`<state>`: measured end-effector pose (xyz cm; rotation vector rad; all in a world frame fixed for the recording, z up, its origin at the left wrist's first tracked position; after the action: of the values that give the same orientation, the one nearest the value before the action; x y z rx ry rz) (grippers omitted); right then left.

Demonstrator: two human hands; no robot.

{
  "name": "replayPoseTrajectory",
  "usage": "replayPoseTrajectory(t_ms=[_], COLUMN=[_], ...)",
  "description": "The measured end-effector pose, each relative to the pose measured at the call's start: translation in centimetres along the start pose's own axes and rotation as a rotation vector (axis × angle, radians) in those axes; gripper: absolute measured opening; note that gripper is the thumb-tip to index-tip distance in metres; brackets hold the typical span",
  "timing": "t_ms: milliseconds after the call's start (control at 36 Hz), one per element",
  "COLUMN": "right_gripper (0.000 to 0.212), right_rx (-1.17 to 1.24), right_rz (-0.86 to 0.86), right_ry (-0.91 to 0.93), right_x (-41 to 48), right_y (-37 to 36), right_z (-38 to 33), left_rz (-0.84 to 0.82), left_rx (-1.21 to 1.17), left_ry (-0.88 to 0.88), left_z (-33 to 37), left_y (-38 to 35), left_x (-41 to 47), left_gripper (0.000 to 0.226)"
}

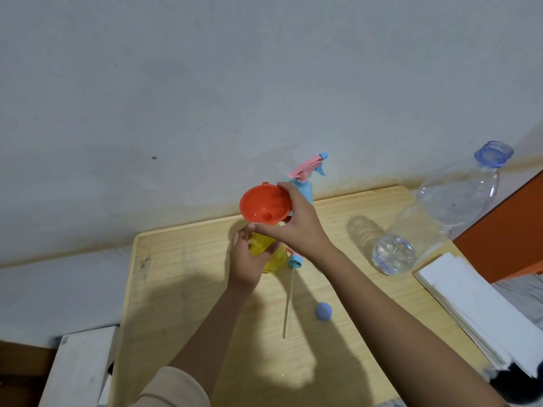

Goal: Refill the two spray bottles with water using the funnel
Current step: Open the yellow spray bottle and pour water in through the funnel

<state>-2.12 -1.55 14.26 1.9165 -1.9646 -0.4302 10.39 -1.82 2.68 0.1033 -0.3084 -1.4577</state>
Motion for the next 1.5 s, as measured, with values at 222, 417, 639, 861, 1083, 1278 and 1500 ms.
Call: replayPoseTrajectory(t_ms=[222,417,639,861,1083,1278,1500], right_gripper=[0.085,0.079,0.076,0.099,0.088,0.078,0.091], right_rx=[0.037,0.115,0.219,-0.124,-0.174,-0.151,-0.34], right_rz=[-0.012,-0.004,0.222,0.207,0.248,0.251,0.3], right_ry=[-0.084,-0.144,-0.233,-0.463,-0.549,-0.563,-0.387], right_x=[0.4,0.6,0.3,-2.1,-2.8,-2.8,-3.7], right_y=[0.3,1.2,6.5,8.1,7.4,6.7,6.5], right_z=[0.5,0.9,5.0,14.6,18.4,19.1,15.9], left_rz=[-0.022,-0.034,-0.018,0.023,0.002,-0.044,-0.077], left_rx=[0.006,0.063,0.045,0.033,0.029,0.057,0.095], left_ry=[-0.027,-0.038,-0.046,-0.09,-0.077,-0.075,-0.109], left_z=[0.3,0.0,-0.7,-0.4,-0.4,-0.4,-0.3], left_y=[-0.1,-0.1,0.1,0.0,0.0,-0.1,-0.1], left_x=[-0.1,0.0,-0.2,-0.7,-0.8,-0.7,-0.7], left_gripper=[0.061,0.058,0.054,0.055,0.067,0.067,0.068])
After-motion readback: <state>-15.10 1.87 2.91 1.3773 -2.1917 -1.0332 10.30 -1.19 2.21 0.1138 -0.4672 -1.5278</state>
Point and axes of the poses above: each hand's wrist, its own x-axis towards the middle knuckle, its own y-axis out of the back of the hand, z = x × y, the point moved 7 cm from there along x, towards the middle knuckle, and after that the axes turned 4 degrees about -y, right-handed, at the moved point
